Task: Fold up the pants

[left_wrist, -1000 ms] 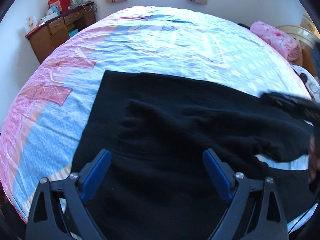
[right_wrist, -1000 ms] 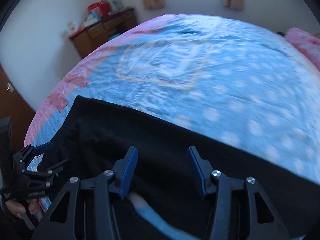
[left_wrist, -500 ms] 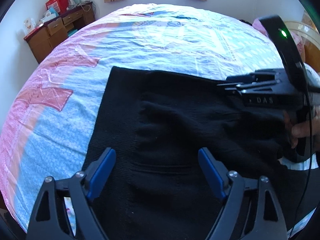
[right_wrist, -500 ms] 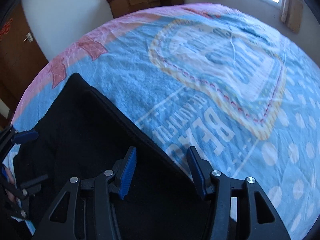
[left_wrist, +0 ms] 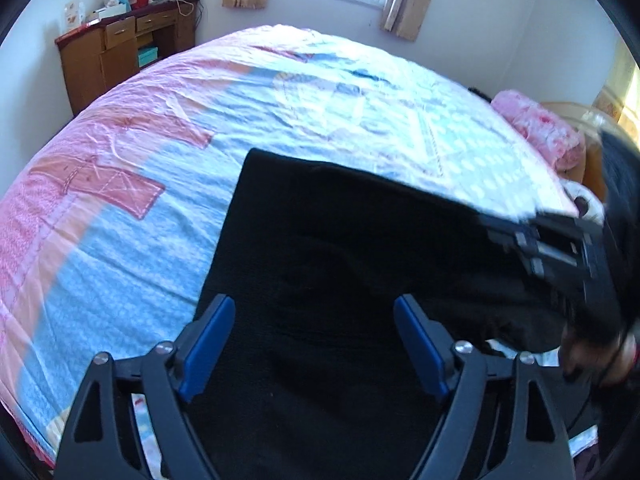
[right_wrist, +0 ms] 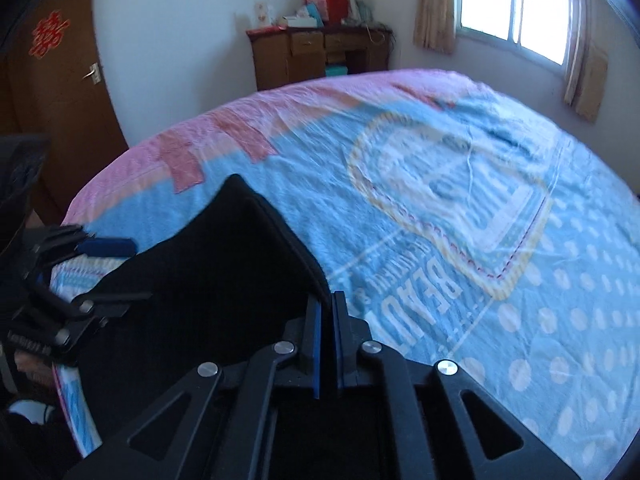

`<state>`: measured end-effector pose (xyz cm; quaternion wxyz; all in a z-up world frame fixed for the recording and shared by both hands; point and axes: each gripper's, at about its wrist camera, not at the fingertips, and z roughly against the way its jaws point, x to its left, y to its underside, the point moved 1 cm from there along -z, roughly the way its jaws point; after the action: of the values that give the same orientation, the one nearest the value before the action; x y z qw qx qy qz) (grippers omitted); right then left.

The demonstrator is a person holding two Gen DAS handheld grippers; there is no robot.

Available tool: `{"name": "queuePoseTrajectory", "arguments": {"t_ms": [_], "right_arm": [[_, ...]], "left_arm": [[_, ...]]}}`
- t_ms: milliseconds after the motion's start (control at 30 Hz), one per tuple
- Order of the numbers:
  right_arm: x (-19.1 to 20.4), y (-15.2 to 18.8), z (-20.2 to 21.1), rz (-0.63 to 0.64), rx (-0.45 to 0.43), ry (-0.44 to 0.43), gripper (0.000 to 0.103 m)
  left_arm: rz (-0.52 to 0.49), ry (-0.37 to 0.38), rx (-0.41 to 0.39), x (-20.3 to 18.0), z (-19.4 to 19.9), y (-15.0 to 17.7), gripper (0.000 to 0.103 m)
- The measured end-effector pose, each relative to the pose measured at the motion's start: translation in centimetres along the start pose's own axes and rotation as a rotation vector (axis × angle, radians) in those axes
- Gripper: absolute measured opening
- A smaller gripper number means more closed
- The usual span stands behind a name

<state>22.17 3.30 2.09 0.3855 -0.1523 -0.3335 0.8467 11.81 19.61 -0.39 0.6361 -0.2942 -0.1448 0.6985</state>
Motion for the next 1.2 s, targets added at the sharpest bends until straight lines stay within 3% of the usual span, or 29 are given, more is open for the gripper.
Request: {"name": "queuePoseTrajectory", "arguments": {"t_ms": [167, 333, 433, 700, 867, 933, 1033, 1100, 1200], "right_arm": [[6.4, 2.4, 3.9, 0.175, -0.079, 0.074, 0.005], [12.5, 6.7, 4.7, 0.345, -0.092, 0.17, 0.005], [13.6, 8.5, 4.1, 0.319, -0.076, 0.169, 0.005], [14.6, 9.8, 4.4, 0.308, -0.126, 0.245, 0.005], [13.8, 9.2, 5.7, 0.219, -0.182, 0.254, 0.005], [12.9, 8.9, 6.2, 0.151, -0.208, 0.244, 0.005], [11.5, 8.3, 6.5, 0.089, -0.223, 0.242, 0.005], [10.6, 7.8, 6.3, 0.074, -0.227, 0.244, 0.005], [10.2, 7.3, 6.0, 0.073, -0.228, 0.238, 0.005]], "left_arm": [[0.014, 0.04, -0.016, 0.6, 1.2, 1.0, 0.091], [0.036, 0.09, -0.016, 1.1, 2.4, 2.4, 0.093], [0.056, 0.119, -0.007, 1.3, 2.2, 2.9, 0.097], [0.218, 0.176, 0.033, 2.6, -0.7, 3.3, 0.095], [0.265, 0.198, 0.026, 2.5, -0.8, 3.3, 0.068], [0.3, 0.223, 0.039, 2.8, -0.4, 3.9, 0.067], [0.3, 0.215, 0.032, 2.7, 1.3, 5.2, 0.073], [0.282, 0.209, 0.04, 2.1, 2.3, 6.2, 0.088], [0.282, 0.24, 0.046, 1.3, 2.6, 7.2, 0.092]]}}
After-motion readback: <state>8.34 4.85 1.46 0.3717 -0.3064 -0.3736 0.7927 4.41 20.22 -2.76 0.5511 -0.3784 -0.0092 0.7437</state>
